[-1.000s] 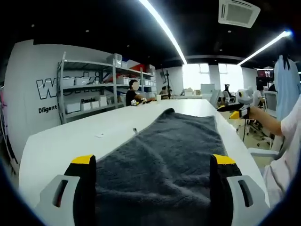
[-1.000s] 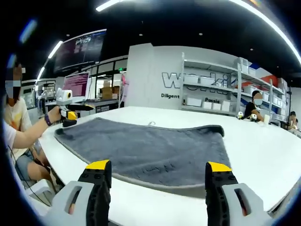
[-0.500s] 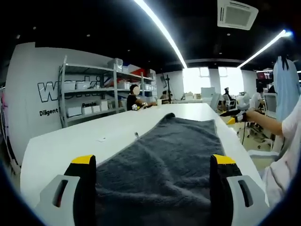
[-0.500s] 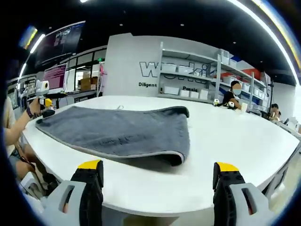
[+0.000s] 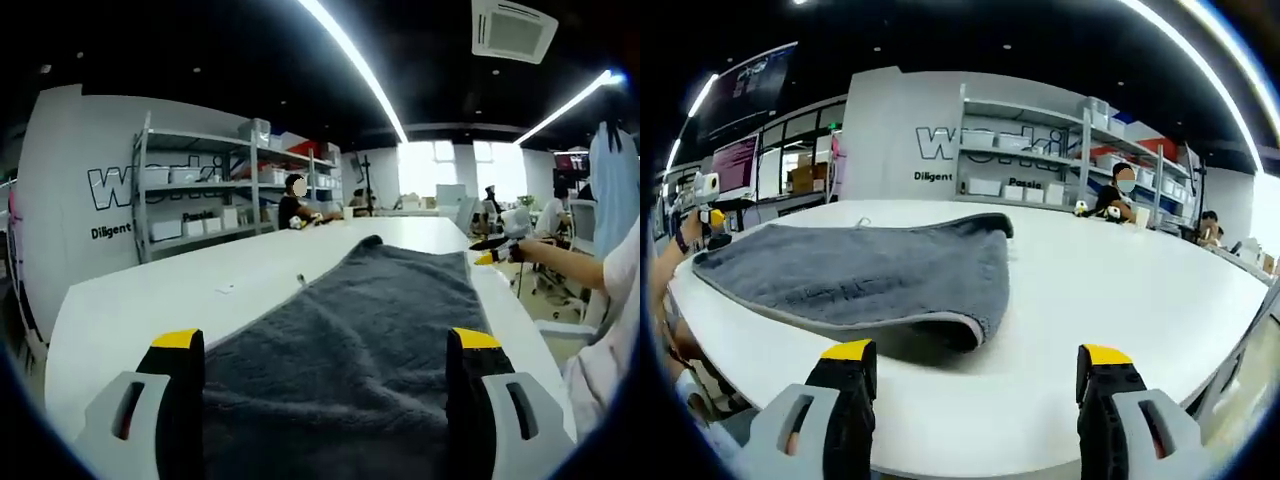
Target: Fold the towel on the table until its edges align and the towel forms a compact rectangular stack.
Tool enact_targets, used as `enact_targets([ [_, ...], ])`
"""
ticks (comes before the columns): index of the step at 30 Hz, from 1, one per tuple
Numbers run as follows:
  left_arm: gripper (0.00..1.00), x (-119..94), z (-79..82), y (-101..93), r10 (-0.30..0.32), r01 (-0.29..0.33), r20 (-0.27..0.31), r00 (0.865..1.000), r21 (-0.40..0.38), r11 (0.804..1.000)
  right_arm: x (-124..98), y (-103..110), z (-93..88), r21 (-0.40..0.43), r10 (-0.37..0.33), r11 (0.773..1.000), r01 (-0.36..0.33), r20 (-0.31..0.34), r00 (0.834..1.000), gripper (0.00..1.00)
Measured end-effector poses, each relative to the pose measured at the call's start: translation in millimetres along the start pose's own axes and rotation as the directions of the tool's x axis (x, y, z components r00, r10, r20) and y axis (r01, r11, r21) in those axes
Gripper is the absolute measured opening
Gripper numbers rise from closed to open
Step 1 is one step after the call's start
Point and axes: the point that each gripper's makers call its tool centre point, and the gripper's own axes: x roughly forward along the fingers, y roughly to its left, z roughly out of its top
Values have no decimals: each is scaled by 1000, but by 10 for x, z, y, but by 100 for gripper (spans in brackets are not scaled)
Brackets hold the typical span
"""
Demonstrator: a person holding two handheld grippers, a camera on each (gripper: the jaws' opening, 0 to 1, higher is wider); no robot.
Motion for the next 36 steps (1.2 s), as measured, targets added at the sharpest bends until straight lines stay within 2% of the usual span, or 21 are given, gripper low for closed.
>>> enact_targets([
  [2,99,-3,10,16,3,-3,4,1000,-1,1000,34,40,2,-48,-4,999,3,-9,1000,69],
  [10,99,-17,55,33,6,-6,21,1000,-9,1000,208,-2,9,-78,-31,997,28,-34,999,47],
  [12,99,-19,68,31,6,-6,26,1000,-10,1000,256,4,7,-46,-26,999,24,-39,999,42],
  [17,99,-22,72,49,10,-10,30,1000,-17,1000,352,-9,-44,-11,-26,1000,25,-52,998,39],
  [18,99,-24,73,55,12,-11,31,999,-19,1000,367,10,-55,33,-17,999,19,-49,999,38],
  [21,99,-30,66,64,16,-15,32,999,-31,999,387,1,-74,96,-7,995,11,-38,999,33],
  [26,99,-44,78,65,21,-19,41,999,-38,999,387,58,-73,121,18,993,-14,-35,999,21],
  [33,99,-52,70,88,30,-28,41,999,-46,999,429,123,-54,92,39,995,-32,-67,997,5],
  [36,99,-53,66,107,33,-31,40,999,-49,998,449,95,-43,39,29,999,-25,-91,995,1],
])
